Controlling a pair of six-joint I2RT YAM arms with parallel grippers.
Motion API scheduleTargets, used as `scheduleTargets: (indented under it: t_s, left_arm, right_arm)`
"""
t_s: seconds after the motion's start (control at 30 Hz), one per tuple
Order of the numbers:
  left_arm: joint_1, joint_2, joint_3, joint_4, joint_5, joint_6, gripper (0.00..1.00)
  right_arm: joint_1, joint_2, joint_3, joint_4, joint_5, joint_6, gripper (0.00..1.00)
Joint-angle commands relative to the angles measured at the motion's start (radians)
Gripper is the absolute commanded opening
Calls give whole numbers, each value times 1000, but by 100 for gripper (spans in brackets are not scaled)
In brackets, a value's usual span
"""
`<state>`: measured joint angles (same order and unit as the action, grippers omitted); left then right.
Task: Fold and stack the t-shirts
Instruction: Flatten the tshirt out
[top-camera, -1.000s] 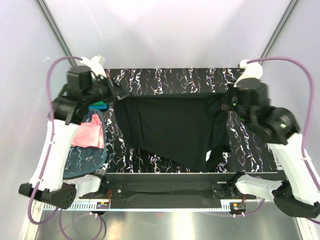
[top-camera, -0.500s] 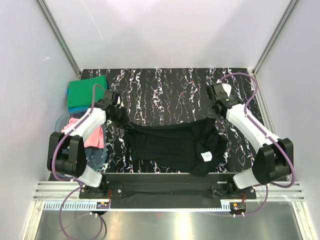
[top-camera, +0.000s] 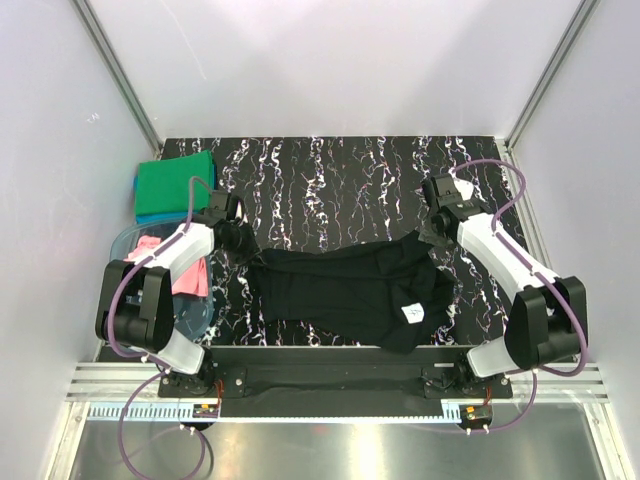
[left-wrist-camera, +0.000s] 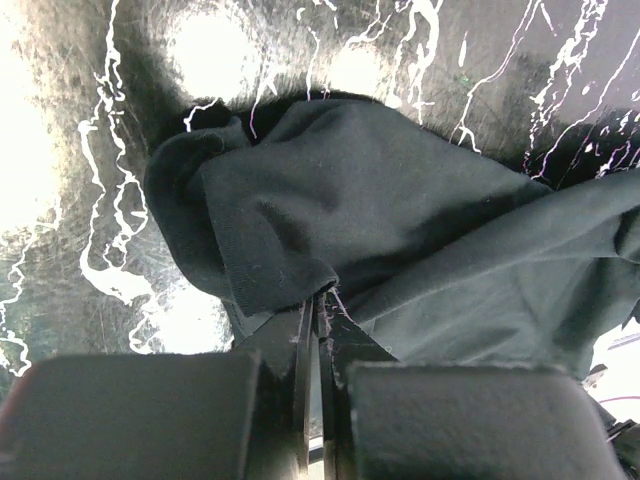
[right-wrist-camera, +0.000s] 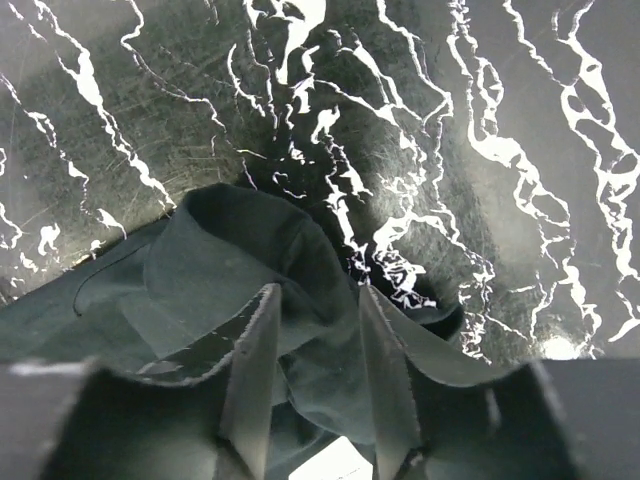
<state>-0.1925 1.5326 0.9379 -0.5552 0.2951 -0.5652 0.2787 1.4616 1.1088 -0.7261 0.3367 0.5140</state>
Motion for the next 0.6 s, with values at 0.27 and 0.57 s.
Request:
scheduleTargets:
  t_s: [0.27, 0.57]
  left_arm:
    - [1, -8, 19, 31, -8, 19, 4]
    - [-1, -22, 22, 29, -4, 22, 4]
  right_arm:
    - [-3, -73, 65, -12, -33, 90, 45]
    - [-3, -46, 46, 85, -57, 156, 53]
